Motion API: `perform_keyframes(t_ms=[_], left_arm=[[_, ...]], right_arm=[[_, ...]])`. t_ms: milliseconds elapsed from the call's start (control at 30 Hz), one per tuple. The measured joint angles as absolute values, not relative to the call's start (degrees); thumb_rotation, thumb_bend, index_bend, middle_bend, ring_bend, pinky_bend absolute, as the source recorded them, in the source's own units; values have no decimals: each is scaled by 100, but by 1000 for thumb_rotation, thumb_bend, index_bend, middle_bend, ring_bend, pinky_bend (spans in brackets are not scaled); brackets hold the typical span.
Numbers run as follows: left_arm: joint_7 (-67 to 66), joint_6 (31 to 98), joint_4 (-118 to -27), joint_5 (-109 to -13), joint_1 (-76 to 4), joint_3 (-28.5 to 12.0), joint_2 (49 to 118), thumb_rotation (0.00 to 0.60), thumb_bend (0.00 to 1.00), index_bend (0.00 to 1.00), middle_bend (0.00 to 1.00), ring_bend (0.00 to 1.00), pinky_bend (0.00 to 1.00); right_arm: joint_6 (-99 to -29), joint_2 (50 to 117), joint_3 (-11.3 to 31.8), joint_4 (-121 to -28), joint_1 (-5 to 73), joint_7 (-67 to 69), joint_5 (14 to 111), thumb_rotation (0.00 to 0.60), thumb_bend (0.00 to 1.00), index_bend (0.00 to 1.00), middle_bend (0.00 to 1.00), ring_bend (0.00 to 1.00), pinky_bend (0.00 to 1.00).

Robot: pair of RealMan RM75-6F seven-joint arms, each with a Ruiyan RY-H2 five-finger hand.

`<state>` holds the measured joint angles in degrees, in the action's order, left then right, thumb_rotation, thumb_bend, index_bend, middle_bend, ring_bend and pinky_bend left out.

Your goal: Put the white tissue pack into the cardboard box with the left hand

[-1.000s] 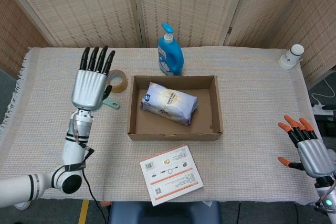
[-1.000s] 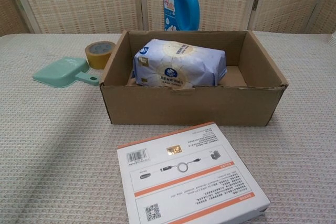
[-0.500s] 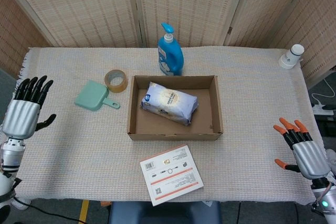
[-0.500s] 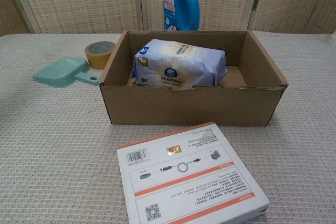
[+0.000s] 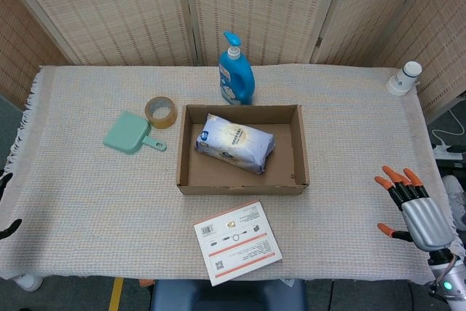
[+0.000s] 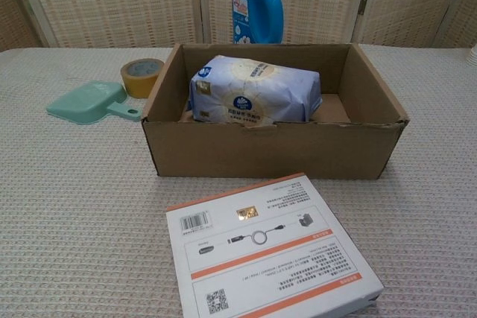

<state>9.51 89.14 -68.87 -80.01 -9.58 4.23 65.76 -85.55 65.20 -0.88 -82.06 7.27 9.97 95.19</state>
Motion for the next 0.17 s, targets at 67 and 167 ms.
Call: perform_keyframes(t_ms=[67, 167], left_arm=[[1031, 9140, -6715, -8041, -859, 344, 6712, 600, 196, 0, 0, 0, 94], [1163, 9365, -6599, -8155, -710, 240, 6857, 600, 195, 0, 0, 0, 93]], right_arm=[[-8578, 6519, -93, -8223, 722, 988, 9539, 600, 0, 160, 0, 0, 0], [-8595, 6518, -89, -8232, 719, 969, 9541, 600, 0, 160, 0, 0, 0]])
